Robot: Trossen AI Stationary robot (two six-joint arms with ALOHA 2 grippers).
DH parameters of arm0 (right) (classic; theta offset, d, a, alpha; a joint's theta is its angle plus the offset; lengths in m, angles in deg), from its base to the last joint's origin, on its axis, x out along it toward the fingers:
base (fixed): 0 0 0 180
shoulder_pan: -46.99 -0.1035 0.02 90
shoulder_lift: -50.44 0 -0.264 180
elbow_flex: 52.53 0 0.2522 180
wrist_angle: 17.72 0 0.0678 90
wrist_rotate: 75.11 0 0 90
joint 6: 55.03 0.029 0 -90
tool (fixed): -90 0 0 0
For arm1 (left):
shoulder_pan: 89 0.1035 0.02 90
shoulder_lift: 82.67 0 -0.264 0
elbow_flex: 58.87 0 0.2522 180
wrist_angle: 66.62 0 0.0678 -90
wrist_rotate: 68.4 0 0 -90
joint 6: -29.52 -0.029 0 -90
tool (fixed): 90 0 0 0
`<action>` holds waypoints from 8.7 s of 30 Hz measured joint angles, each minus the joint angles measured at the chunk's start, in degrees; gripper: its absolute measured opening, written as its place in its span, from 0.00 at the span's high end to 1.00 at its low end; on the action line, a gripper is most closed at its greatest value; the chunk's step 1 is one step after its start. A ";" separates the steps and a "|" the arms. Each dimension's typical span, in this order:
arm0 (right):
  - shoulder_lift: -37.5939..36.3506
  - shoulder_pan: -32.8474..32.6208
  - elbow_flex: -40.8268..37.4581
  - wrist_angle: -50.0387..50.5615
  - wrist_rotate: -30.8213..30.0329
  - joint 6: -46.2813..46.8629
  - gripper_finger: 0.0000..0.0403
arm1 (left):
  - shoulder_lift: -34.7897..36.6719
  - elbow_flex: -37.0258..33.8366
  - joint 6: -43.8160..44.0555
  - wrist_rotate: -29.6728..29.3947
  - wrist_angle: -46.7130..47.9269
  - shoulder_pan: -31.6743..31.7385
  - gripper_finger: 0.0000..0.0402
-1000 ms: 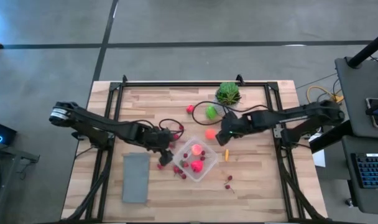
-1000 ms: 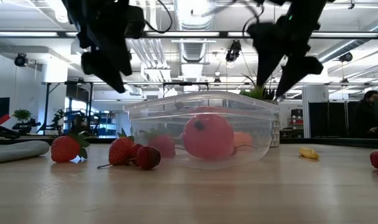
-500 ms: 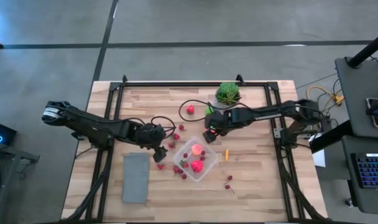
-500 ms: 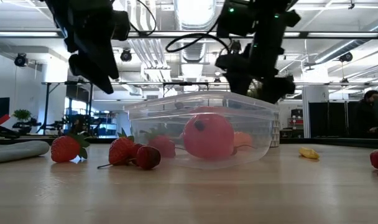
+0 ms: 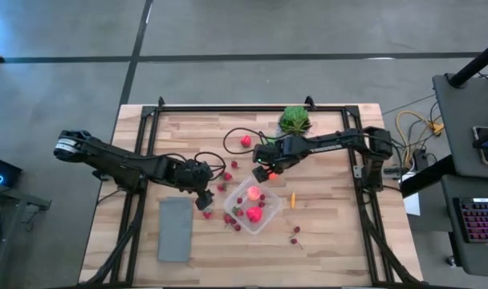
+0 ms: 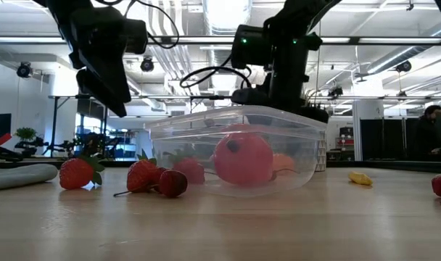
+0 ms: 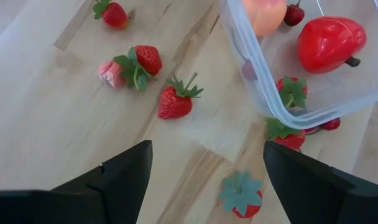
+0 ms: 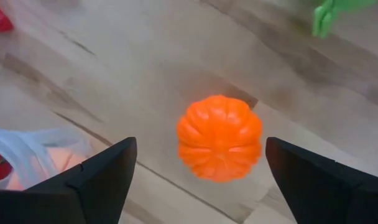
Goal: Pick and placing Produce into tupperware
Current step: Put the orange pumpkin into the bin, then put the red strawberry into the transparent bin, then put the yellow squash into the transparent bin
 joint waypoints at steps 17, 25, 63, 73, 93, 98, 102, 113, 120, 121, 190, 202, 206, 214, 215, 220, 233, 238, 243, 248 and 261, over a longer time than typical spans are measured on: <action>2.97 -0.02 -0.22 0.42 0.02 1.28 0.19 | 0.00 0.00 -2.01 -0.60 -0.17 0.39 0.27; 4.45 -0.02 0.33 0.15 -0.02 0.58 0.19 | 0.00 0.00 -1.75 -0.59 -0.24 0.39 0.27; -10.02 -2.74 0.57 2.72 -2.10 -5.86 0.39 | 0.00 0.00 -2.00 -1.72 -0.33 0.39 0.27; -13.14 -10.32 0.57 -3.37 4.95 -8.65 0.40 | 0.00 -0.04 -1.99 -2.46 -0.33 0.54 0.27; -9.16 -17.77 0.47 -5.77 -0.07 -5.99 0.25 | 0.00 -0.11 4.46 -2.45 -0.86 1.53 0.27; -10.30 -17.86 0.90 -4.65 -1.06 -5.99 0.19 | 0.00 -0.11 4.42 -2.40 -2.11 1.53 0.27; -14.61 -18.46 2.07 -2.19 -8.86 -6.24 0.17 | 0.00 -0.11 1.63 -2.45 -2.09 1.53 0.27; -32.16 -21.08 2.07 15.16 -29.89 1.35 0.15 | -4.34 -2.97 -4.58 7.35 -3.93 -2.14 0.27; -37.43 -23.25 0.93 26.49 -36.31 12.36 0.15 | -6.49 -2.45 0.55 7.69 -4.58 -11.29 0.27; -37.58 -23.26 0.85 27.13 -36.91 13.16 0.15 | -6.77 -2.45 1.70 6.62 -4.45 -12.14 0.27; -32.03 -23.17 0.42 26.62 -40.10 14.56 0.18 | -18.45 -1.92 42.92 0.87 -9.46 -14.43 0.50; -32.03 -23.17 0.42 26.66 -40.10 14.49 0.18 | -17.99 -1.84 41.33 1.07 -9.55 -14.43 0.70; -32.03 -23.17 0.42 26.66 -40.11 14.34 0.19 | -17.95 -1.84 41.28 1.08 -9.55 -14.43 0.68; -32.03 -23.17 0.42 26.68 -40.10 14.34 0.19 | -15.27 -1.81 37.12 -0.30 -9.63 -14.38 0.67; -32.03 -23.17 0.42 26.68 -40.10 14.34 0.19 | -14.44 -1.81 35.81 -1.34 -10.11 -14.36 0.67; -32.03 -23.17 0.42 26.73 -40.10 14.34 0.19 | -9.38 -1.81 26.30 -8.21 -16.39 -14.36 0.67; -32.03 -23.17 0.35 26.78 -40.07 14.36 0.19 | -7.72 -2.58 -4.95 -12.18 -38.74 -7.48 0.67; -32.03 -23.17 0.35 26.88 -39.98 14.55 0.19 | -11.48 -1.51 -4.59 -9.79 -40.66 -5.51 0.66; -32.03 -23.17 0.33 27.00 -39.18 14.56 0.19 | -13.25 -0.72 -1.09 -7.06 -40.82 -5.35 0.57; -32.05 -23.17 0.17 27.17 -39.03 14.53 0.19 | -13.67 -0.79 -0.02 -6.38 -40.59 -5.35 0.42; -32.07 -20.53 -3.59 27.30 -14.74 15.32 0.19 | -4.75 -0.81 7.41 -6.40 -30.02 -4.83 0.33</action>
